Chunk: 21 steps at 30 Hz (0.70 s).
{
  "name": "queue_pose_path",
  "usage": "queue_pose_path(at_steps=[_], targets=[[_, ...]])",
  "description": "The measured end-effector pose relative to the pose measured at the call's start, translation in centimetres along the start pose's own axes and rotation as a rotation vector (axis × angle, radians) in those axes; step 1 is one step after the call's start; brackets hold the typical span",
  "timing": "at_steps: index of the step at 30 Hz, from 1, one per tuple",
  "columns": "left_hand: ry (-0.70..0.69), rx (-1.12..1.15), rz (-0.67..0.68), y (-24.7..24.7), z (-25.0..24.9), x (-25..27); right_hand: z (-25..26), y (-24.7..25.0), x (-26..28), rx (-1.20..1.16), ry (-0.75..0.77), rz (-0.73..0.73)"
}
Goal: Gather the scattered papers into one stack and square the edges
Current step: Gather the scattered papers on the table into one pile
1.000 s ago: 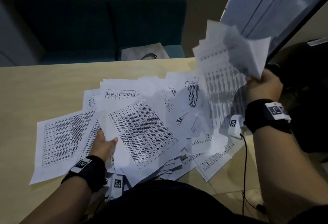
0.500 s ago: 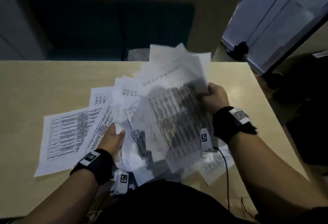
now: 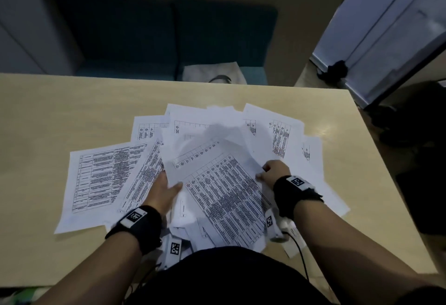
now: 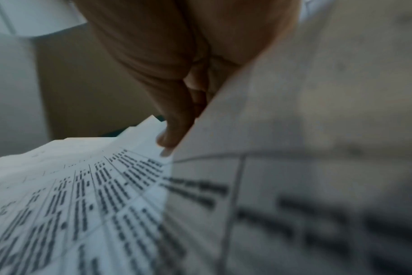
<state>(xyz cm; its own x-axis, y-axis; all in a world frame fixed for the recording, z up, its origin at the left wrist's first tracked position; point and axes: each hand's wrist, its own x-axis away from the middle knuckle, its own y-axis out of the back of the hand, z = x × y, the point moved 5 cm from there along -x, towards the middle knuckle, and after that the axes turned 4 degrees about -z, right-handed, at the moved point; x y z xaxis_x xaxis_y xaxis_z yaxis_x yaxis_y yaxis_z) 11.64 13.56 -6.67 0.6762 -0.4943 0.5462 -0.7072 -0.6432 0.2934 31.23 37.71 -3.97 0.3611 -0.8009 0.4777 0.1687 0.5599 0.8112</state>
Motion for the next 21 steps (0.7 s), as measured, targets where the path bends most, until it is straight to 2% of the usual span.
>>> queue_pose_path(at_steps=[4, 10, 13, 16, 18, 21], targets=[[-0.014, -0.055, -0.011, -0.2, 0.0, -0.3, -0.6, -0.7, 0.3, -0.118, -0.077, -0.070], [-0.010, 0.000, 0.010, -1.2, -0.5, 0.8, 1.7, -2.6, 0.9, -0.195, -0.022, -0.040], [-0.040, -0.043, 0.015, -1.0, -0.5, 0.8, 1.1, -1.7, 0.9, -0.263, -0.042, -0.078], [-0.020, -0.007, 0.005, -0.7, -0.2, 0.5, -3.1, 2.4, -0.2, -0.261, -0.205, -0.285], [-0.021, -0.020, 0.019, -0.5, -0.3, 0.8, -6.9, 5.4, -0.1, -0.172, -0.399, -0.390], [-0.020, 0.023, 0.029, -0.5, -0.2, 0.5, -11.4, 6.8, -0.6, -0.170, -0.571, -0.369]])
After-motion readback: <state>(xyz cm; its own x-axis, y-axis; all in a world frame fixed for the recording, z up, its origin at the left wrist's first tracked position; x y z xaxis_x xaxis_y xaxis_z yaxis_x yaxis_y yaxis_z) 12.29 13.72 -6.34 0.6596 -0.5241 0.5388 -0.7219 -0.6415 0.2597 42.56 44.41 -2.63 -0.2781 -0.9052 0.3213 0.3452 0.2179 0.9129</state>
